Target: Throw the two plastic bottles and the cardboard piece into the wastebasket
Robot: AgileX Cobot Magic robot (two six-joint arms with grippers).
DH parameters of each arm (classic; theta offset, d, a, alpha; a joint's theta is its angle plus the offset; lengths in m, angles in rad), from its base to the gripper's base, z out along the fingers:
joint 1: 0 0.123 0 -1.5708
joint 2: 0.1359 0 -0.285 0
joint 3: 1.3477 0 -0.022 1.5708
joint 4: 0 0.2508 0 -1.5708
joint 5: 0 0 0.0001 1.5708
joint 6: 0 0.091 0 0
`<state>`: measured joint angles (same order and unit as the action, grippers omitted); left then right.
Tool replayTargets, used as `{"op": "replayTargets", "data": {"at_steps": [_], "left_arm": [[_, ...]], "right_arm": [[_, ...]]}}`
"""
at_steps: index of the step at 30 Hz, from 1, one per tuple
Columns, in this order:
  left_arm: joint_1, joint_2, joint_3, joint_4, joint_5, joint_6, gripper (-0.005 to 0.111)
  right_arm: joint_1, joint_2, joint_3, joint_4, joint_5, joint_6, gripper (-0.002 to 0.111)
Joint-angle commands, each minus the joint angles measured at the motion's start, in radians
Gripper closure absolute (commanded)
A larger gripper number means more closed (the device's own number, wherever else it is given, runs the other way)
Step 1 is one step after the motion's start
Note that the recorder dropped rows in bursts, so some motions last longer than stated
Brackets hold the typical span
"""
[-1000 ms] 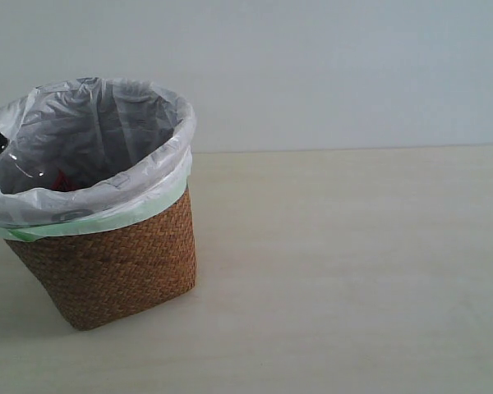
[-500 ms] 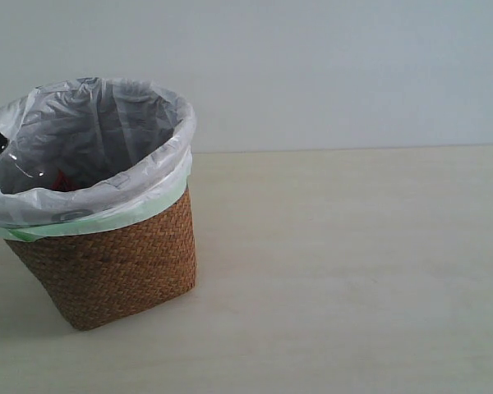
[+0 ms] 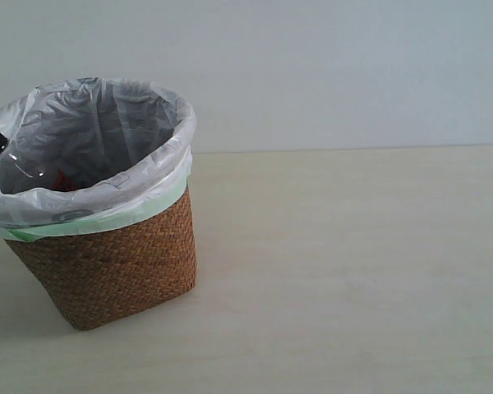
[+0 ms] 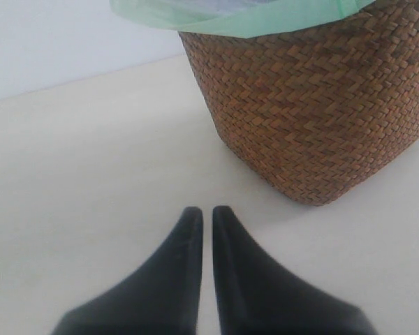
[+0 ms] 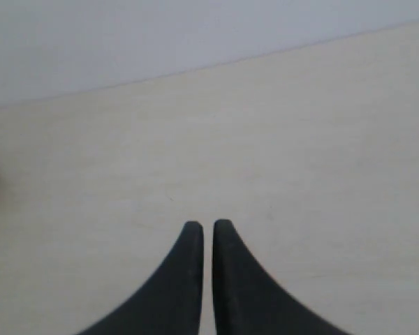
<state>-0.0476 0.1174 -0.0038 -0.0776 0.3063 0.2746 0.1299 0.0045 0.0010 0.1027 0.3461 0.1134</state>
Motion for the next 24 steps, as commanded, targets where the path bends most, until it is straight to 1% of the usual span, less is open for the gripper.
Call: {"op": "replayTargets", "data": {"at_steps": [1, 4, 8, 24], "left_arm": [[0.003, -0.006, 0.004, -0.008, -0.003, -0.009, 0.103], [0.003, -0.006, 0.004, -0.008, -0.003, -0.009, 0.103], [0.003, -0.006, 0.004, -0.008, -0.003, -0.009, 0.103], [0.003, -0.006, 0.004, -0.008, -0.003, -0.009, 0.103]], "right_arm": [[-0.005, -0.004, -0.001, -0.010, -0.005, -0.106, 0.107], [-0.005, -0.004, -0.001, -0.024, -0.005, -0.106, 0.107], [-0.005, -0.004, -0.001, -0.128, -0.005, -0.132, 0.107], [-0.005, -0.004, -0.001, -0.127, -0.005, -0.129, 0.107]]}}
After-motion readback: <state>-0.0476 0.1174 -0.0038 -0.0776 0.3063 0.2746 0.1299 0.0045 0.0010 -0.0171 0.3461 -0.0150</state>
